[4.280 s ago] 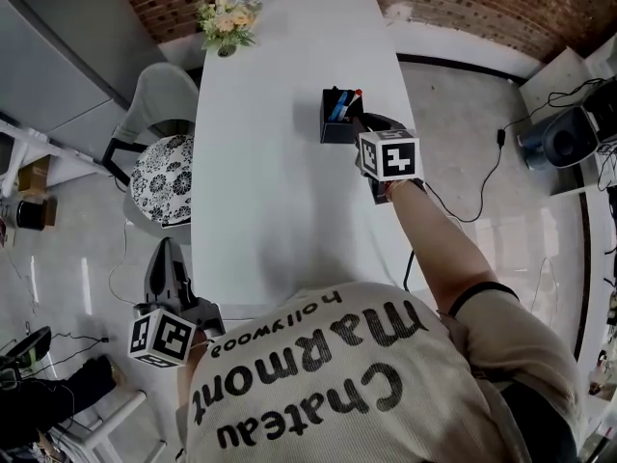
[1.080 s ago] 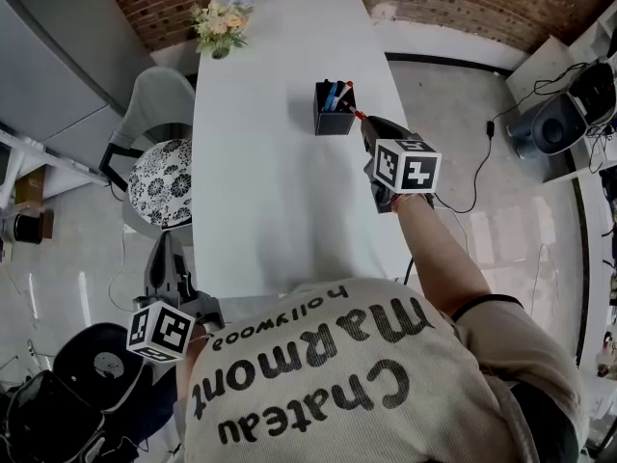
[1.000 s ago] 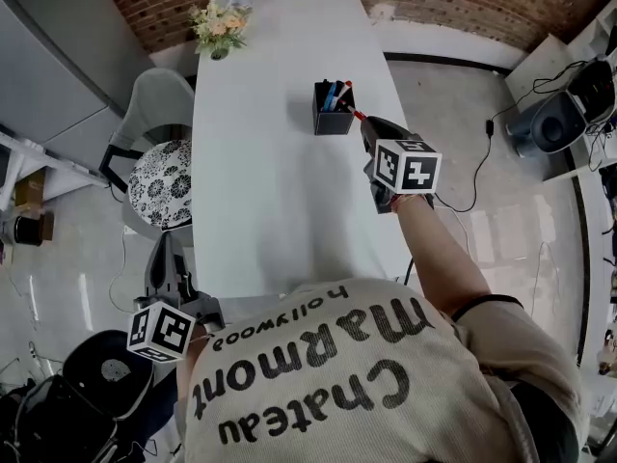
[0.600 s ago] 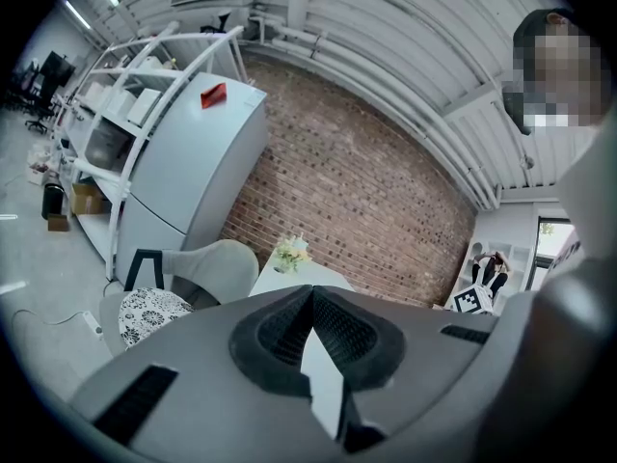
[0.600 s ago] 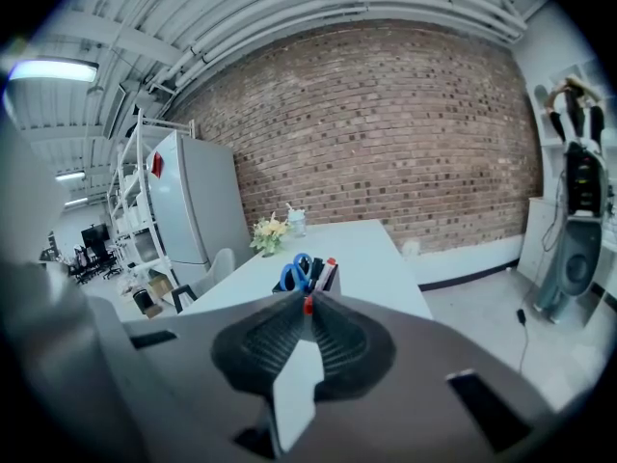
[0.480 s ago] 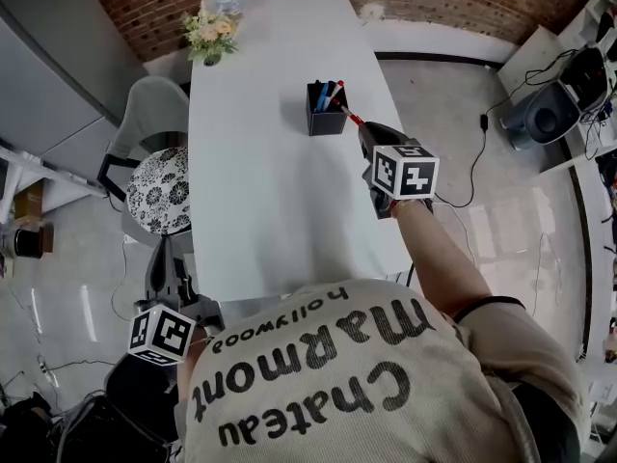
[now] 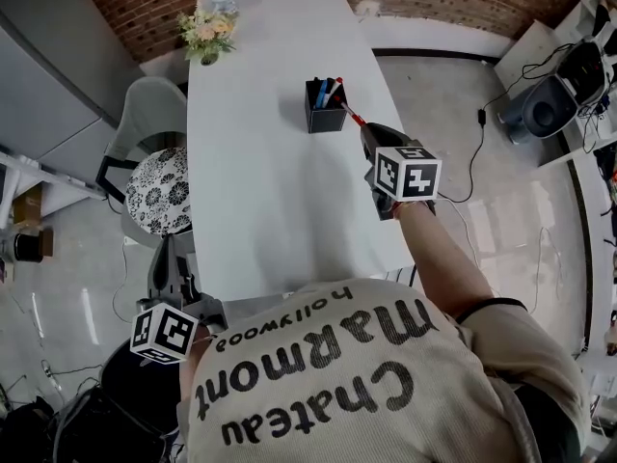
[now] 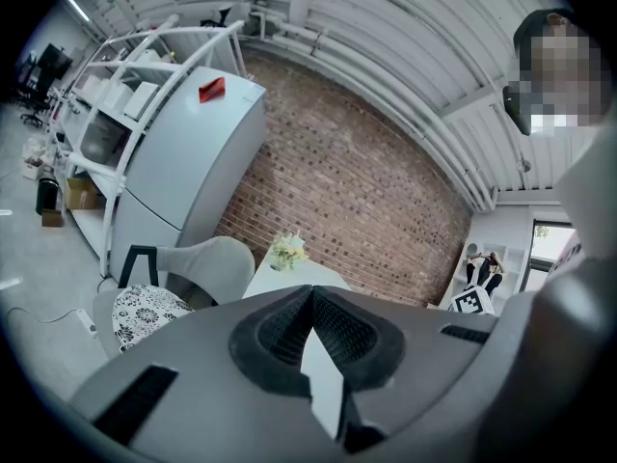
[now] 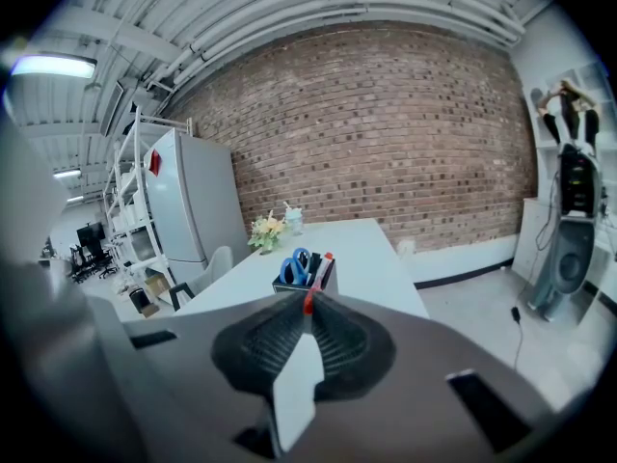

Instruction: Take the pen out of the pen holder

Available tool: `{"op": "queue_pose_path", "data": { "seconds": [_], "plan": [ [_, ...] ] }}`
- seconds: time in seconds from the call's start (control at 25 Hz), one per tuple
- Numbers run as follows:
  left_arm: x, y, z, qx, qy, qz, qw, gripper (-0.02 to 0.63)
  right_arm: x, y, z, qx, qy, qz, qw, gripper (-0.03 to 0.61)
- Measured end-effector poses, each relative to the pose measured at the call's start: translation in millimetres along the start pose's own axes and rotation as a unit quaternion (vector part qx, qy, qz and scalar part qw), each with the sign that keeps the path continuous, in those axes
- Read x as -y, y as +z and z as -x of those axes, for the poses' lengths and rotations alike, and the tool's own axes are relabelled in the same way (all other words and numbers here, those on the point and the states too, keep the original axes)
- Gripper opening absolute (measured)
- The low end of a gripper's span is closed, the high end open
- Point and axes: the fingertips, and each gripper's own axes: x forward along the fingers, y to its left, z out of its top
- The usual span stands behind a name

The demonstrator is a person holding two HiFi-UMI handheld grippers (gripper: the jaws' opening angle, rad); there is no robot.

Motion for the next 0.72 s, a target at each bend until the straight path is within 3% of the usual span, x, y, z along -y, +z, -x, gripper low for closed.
{"op": "queue_pose_path", "data": {
  "seconds": [0.72],
  "plan": [
    [-14.9,-2.3,-7.6,-0.021,-0.044,0.002,0.9988,0.002,-13.6,-16.6,24.8,0.016,-0.025,-0.028,0.999,0.029]
  ]
}}
